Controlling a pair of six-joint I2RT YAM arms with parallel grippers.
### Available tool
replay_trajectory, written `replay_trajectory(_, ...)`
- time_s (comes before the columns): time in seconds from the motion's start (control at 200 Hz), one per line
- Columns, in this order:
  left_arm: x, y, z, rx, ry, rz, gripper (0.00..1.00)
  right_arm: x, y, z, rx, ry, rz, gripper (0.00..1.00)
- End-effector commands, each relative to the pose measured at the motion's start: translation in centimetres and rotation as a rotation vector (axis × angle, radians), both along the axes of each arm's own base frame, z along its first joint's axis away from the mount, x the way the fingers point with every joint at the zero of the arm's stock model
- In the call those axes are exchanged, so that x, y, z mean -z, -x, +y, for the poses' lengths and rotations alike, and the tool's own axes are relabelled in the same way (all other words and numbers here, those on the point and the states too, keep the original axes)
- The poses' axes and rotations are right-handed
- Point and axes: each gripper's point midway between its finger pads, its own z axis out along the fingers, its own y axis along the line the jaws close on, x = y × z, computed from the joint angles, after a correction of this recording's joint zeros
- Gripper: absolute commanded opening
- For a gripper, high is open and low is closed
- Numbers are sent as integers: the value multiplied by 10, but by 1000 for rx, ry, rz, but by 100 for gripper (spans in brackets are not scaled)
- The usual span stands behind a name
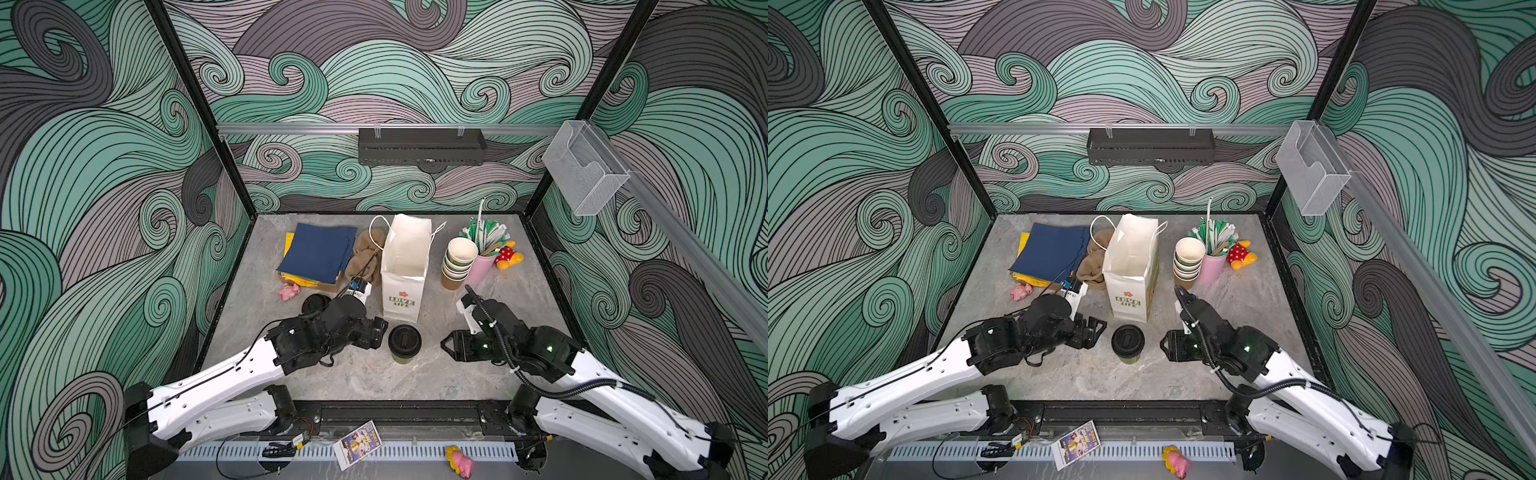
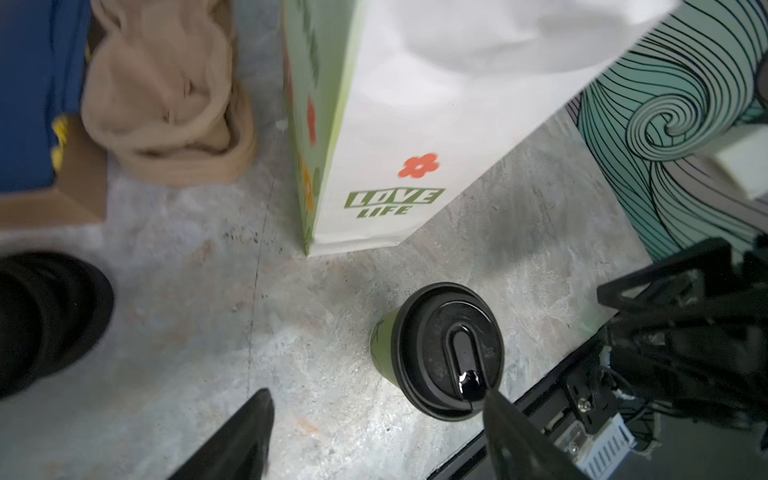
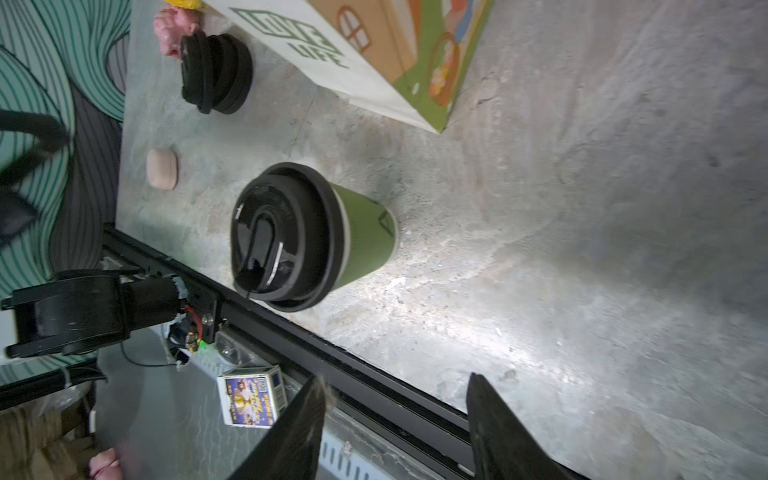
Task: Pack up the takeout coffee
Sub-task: 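Bring both grippers to the lid rim from opposite sides, then squeeze the lid rim with both grippers to seat it on the cup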
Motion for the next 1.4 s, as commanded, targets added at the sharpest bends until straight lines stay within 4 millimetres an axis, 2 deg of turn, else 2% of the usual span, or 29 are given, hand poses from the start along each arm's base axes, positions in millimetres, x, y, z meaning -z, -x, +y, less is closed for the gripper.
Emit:
replay_trajectory(0.0,-3,-5,-25,-51,235,145,81,-13,-10,34,-24,-134,-20,58)
replay_trajectory(0.08,10,-2,-31,-19,236,221,80,-8,-10,44,-28,-155,-4,54)
replay_trajectory(0.27,29,7,-38,35,246,312,77,10,-7,55,-49,-124,47,49)
replay_trajectory(0.575,48,14,-55,122,254,420,70,29,-13,57,-46,-59,67,45)
replay_trajectory(0.715,57,16,-56,131,231,456,64,36,-12,58,-52,-39,84,44)
replay_trajectory(0.906,64,16,-50,114,210,470,57,49,-9,46,-38,44,119,37)
replay_trajectory(1.086,74,19,-44,99,183,491,55,64,-2,31,-22,138,169,30)
replay_trajectory(1.216,80,21,-43,93,173,503,54,79,4,21,-18,212,213,29)
replay_trajectory(1.396,89,23,-39,81,149,523,52,90,7,18,-21,255,251,28)
